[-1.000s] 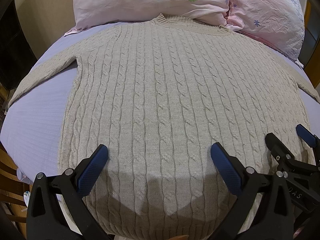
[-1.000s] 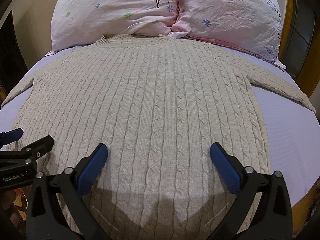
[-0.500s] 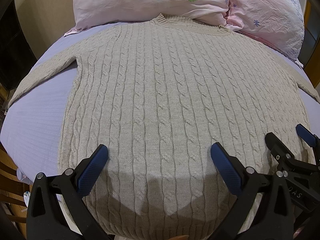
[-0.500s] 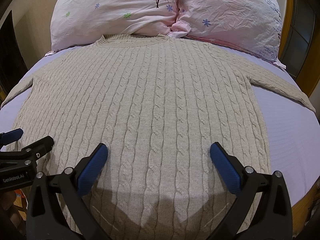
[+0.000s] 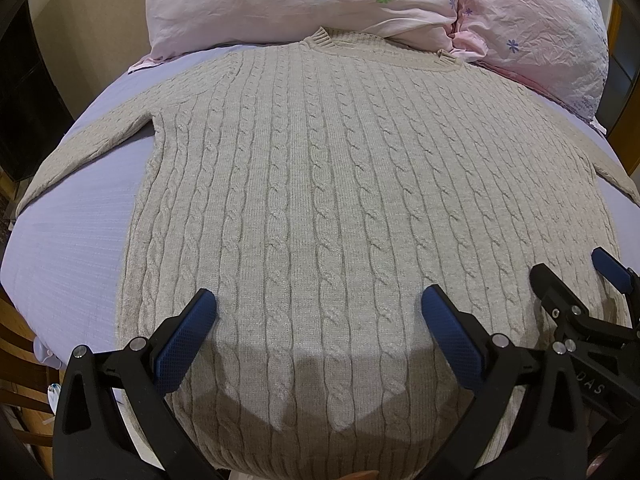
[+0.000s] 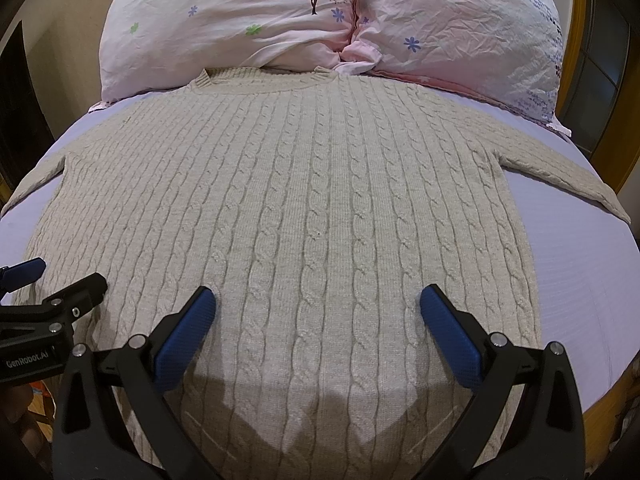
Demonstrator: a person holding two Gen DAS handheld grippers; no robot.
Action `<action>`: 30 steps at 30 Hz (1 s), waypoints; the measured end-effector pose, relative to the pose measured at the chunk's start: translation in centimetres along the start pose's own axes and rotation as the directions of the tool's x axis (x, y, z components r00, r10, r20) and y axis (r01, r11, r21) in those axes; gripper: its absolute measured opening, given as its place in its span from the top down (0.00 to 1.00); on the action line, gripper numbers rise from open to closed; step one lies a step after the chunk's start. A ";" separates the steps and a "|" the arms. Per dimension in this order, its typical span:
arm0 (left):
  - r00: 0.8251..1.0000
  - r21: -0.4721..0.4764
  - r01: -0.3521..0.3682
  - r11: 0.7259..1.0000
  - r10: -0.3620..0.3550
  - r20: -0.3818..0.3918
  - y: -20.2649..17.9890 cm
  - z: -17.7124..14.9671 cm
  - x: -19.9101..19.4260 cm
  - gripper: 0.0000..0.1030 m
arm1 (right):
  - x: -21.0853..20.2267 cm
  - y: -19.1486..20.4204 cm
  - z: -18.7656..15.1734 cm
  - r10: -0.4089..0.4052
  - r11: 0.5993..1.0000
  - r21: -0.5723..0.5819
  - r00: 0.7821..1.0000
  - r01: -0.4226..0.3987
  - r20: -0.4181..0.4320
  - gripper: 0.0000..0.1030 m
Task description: Fold small clothes
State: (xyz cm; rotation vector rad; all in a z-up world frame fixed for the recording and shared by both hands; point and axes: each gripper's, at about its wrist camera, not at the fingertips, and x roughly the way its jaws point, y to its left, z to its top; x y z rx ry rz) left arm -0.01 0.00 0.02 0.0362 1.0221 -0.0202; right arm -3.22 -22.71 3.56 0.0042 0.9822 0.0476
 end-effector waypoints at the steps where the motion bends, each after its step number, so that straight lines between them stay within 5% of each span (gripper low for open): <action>1: 1.000 0.000 0.000 1.000 0.000 0.000 0.0 0.0 0.0 0.01 | 0.0 0.0 0.0 0.000 1.000 0.000 1.000 0.000 0.000 0.02; 26: 1.000 0.000 0.000 1.000 0.000 -0.001 0.0 0.0 0.0 0.01 | 0.1 0.0 0.1 0.003 1.000 -0.005 1.000 -0.003 -0.003 0.02; 30: 1.000 0.006 0.002 1.000 -0.002 -0.002 0.0 -0.1 -0.2 0.01 | -0.1 -1.2 0.3 0.055 0.998 -0.007 0.998 -0.055 -0.006 0.02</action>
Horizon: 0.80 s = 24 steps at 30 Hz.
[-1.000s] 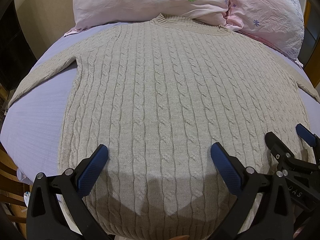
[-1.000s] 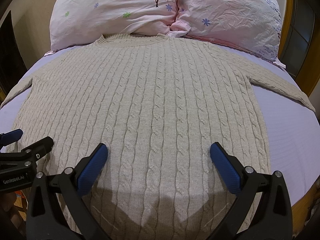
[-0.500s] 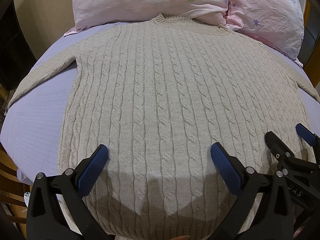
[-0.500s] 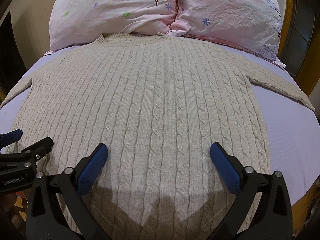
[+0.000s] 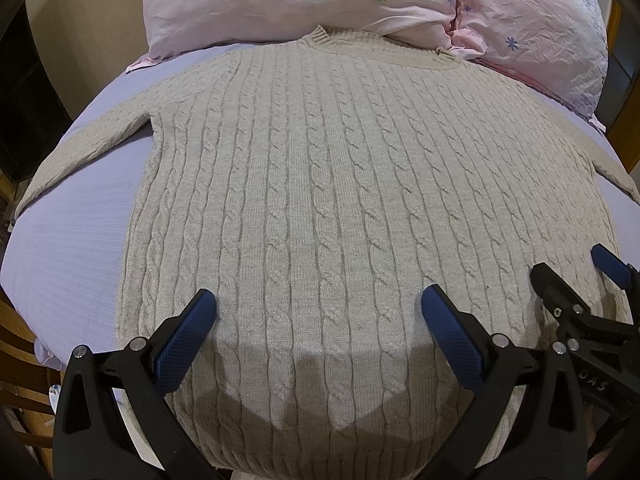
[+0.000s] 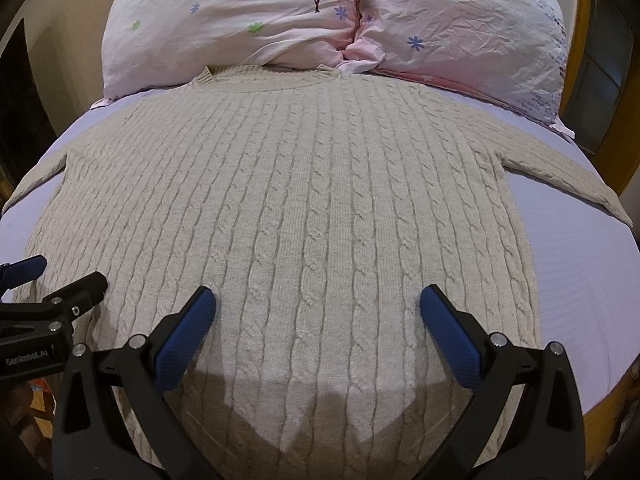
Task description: Fold small clothes
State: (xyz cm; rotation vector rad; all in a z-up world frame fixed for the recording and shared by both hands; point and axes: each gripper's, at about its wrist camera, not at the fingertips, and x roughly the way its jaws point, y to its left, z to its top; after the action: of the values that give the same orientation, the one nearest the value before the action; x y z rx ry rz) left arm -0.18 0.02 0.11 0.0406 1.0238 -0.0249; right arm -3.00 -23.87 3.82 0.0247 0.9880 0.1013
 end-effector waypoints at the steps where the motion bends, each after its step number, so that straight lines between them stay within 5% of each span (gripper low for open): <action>1: 1.000 0.004 0.002 1.000 -0.002 0.001 0.0 -0.1 0.0 0.01 | -0.4 -0.9 0.1 0.031 0.999 0.020 0.999 -0.031 0.017 0.02; 3: 1.000 0.014 0.007 1.000 -0.007 0.000 -0.1 0.0 0.2 0.01 | -2.4 -4.3 0.9 0.062 0.992 0.098 0.990 -0.075 0.128 0.02; 6: 1.000 0.028 0.018 0.999 -0.018 0.013 0.1 -0.1 0.1 0.01 | -5.2 -12.1 2.4 -0.064 0.963 0.269 0.963 -0.009 0.261 0.02; 9: 0.998 0.038 0.027 0.999 -0.028 0.051 0.1 -0.5 -0.1 0.01 | -6.4 -24.0 3.2 -0.238 0.823 0.564 0.946 0.075 0.221 0.02; 11: 0.996 0.047 0.043 0.998 -0.047 0.076 0.3 -0.6 -0.2 0.01 | -6.4 -31.8 2.5 -0.286 0.684 0.725 0.943 0.076 0.171 0.18; 12: 0.994 0.049 0.055 0.997 -0.059 0.088 0.3 -0.5 -0.3 0.01 | -6.1 -34.7 2.2 -0.298 0.622 0.778 0.946 0.088 0.131 0.33; 13: 0.991 0.046 0.083 0.996 -0.087 0.105 0.6 -0.4 -0.4 0.01 | -5.5 -38.2 1.6 -0.292 0.543 0.834 0.953 0.094 0.083 0.38; 16: 0.966 0.008 0.197 0.980 -0.196 0.167 1.9 -0.2 -0.8 0.01 | -4.1 -43.5 0.0 -0.210 0.399 0.917 0.975 0.015 0.076 0.46; 18: 0.931 -0.027 0.296 0.955 -0.282 0.230 3.4 0.0 -1.3 0.01 | -3.3 -45.1 -0.5 -0.164 0.359 0.933 0.982 -0.024 0.089 0.47; 21: 0.917 -0.052 0.304 0.951 -0.278 0.286 4.5 0.7 -1.6 0.01 | -2.3 -46.1 -0.7 -0.155 0.322 0.946 0.984 -0.038 0.092 0.51; 23: 0.910 -0.073 0.309 0.948 -0.272 0.313 5.9 1.2 -1.7 0.01 | -1.9 -46.5 -0.4 -0.180 0.317 0.948 0.981 -0.014 0.075 0.60; 24: 0.903 -0.082 0.325 0.942 -0.283 0.324 6.5 1.3 -1.8 0.01 | -1.5 -46.6 -0.2 -0.182 0.315 0.949 0.981 -0.005 0.066 0.78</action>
State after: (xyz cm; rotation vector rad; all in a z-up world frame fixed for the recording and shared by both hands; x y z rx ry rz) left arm 0.25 6.48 2.42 -0.2420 0.7078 -0.2419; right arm -0.49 -70.38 1.86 1.0950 0.7468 -0.6265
